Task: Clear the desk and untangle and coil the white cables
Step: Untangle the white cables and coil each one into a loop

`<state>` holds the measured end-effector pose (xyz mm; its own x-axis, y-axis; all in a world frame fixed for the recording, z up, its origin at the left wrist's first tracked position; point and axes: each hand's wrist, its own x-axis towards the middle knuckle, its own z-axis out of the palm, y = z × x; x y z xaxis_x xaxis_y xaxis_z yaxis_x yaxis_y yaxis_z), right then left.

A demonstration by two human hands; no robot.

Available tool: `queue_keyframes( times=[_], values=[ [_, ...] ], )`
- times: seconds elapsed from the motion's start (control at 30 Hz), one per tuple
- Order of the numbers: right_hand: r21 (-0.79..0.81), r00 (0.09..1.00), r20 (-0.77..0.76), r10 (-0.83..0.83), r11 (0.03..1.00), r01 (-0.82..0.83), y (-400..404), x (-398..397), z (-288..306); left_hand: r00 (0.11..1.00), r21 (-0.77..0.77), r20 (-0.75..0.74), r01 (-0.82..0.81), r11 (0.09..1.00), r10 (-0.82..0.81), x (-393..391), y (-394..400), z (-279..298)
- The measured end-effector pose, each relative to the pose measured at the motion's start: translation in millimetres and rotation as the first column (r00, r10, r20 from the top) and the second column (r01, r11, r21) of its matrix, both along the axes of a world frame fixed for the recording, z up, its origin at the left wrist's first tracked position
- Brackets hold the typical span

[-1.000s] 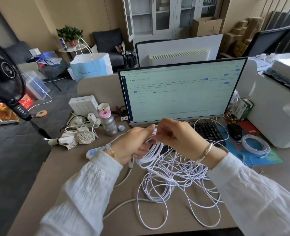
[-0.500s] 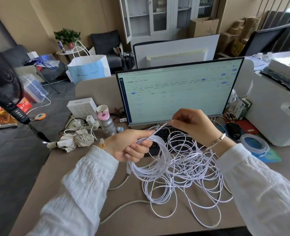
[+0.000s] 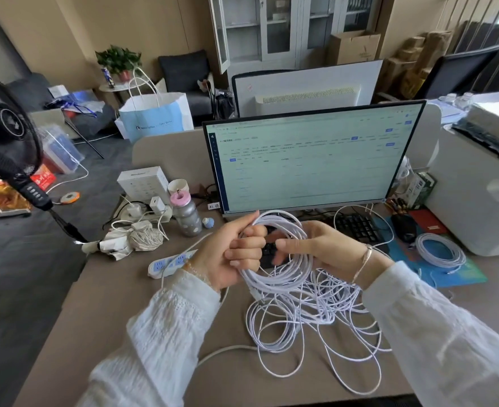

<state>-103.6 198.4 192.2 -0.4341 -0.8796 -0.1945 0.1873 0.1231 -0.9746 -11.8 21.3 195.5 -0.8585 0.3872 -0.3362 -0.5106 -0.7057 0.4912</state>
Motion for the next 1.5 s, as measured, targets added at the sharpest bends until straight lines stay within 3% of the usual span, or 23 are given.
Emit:
queue_keyframes(
  times=[0.13, 0.23, 0.33, 0.53, 0.73, 0.83, 0.97, 1.1, 1.2, 1.3, 1.5],
  values=[
    [-0.070, 0.972, 0.233, -0.014, 0.997, 0.031, -0.2, -5.2, -10.9, 0.997, -0.149, -0.063, -0.044, 0.988, 0.035, 2.9, 6.9, -8.7],
    [-0.211, 0.897, 0.431, 0.097, 0.977, -0.004, 0.8, -4.3, -14.5, 0.997, -0.121, -0.076, -0.044, 0.992, 0.035, 6.5, 6.5, -11.3],
    [-0.202, 0.853, 0.511, 0.109, 0.979, -0.005, -0.9, 0.3, -8.7, 0.992, -0.088, -0.122, -0.032, 0.996, 0.021, 10.4, 6.7, -12.0],
    [0.011, 0.921, 0.369, -0.123, 0.992, 0.128, -7.0, 6.1, -0.3, 0.976, -0.031, -0.214, 0.032, 0.999, -0.038, 16.5, 16.3, -17.6],
    [0.057, 0.965, 0.258, -0.046, 0.998, 0.032, -1.6, 10.1, 3.6, 0.959, 0.006, -0.221, 0.186, 0.983, -0.180, 15.1, 17.9, -23.7],
    [0.063, 0.966, 0.249, -0.064, 0.997, 0.050, -0.2, 10.7, 3.2, 0.955, -0.135, -0.226, 0.163, 0.977, -0.191, 14.6, 20.7, -22.5],
    [0.041, 0.966, 0.213, -0.148, 0.989, 0.143, -1.5, 7.5, 3.3, 0.978, -0.143, -0.200, 0.037, 0.989, -0.065, 13.7, 27.1, -25.7],
    [0.016, 0.928, 0.278, -0.247, 0.967, 0.252, -4.0, 2.6, -0.8, 0.982, -0.074, -0.185, -0.057, 0.996, 0.043, 9.2, 33.3, -23.7],
    [0.022, 0.902, 0.321, -0.290, 0.954, 0.299, -9.6, 2.2, -4.7, 0.980, -0.125, -0.104, -0.183, 0.975, 0.171, 7.8, 39.2, -12.3],
    [-0.019, 0.899, 0.368, -0.240, 0.964, 0.265, -12.5, 2.1, -5.4, 0.947, -0.188, -0.070, -0.322, 0.928, 0.315, 7.1, 42.9, -6.6],
    [-0.176, 0.806, 0.570, -0.161, 0.934, 0.311, -12.6, 12.6, -17.6, 0.863, -0.067, -0.074, -0.505, 0.861, 0.500, 5.4, 41.0, -1.0]
  ],
)
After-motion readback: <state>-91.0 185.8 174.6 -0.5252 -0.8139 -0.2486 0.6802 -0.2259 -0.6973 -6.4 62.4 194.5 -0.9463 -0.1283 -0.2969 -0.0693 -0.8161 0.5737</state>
